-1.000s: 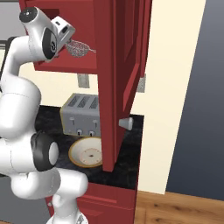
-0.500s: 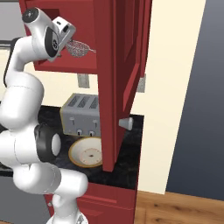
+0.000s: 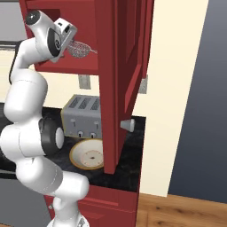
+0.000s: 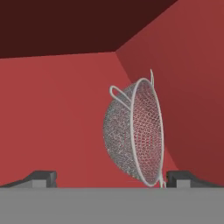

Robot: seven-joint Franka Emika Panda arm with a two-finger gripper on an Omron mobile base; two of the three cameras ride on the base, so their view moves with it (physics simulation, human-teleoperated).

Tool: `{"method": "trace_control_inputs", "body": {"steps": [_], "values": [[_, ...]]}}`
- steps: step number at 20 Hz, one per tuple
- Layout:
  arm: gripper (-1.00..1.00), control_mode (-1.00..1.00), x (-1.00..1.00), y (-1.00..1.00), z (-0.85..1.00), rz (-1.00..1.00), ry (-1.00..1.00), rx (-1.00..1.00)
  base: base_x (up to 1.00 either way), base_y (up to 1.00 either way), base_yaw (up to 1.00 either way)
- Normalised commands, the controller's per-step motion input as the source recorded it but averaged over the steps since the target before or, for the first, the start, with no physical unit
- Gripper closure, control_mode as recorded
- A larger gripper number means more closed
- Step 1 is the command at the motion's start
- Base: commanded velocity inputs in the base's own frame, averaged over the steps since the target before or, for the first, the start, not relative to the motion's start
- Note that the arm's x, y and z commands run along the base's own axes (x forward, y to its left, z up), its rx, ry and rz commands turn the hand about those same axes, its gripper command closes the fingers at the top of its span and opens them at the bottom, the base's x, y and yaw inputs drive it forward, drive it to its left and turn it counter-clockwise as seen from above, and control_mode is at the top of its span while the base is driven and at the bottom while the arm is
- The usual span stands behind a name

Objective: Open the cabinet and setup a tea strainer by placing it in the bowl upright.

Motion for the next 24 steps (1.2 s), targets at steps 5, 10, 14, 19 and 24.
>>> {"method": "trace_control_inputs", "body": {"steps": [5,10,14,19,24], "values": [[-1.0,-1.0,0.33,0.0,-0.08,0.02,0.0,0.0,0.0,0.0,0.0],[-1.0,-1.0,0.33,0.0,-0.03,0.01,0.03,0.0,0.0,0.0,0.0],[-1.0,-1.0,0.08,0.0,0.0,0.0,0.01,0.0,0.0,0.0,0.0],[-1.0,-1.0,0.01,0.0,0.0,0.0,0.0,0.0,0.0,0.0,0.0],[-1.0,-1.0,0.13,0.0,-0.07,0.0,0.01,0.0,0.0,0.0,0.0]]}}
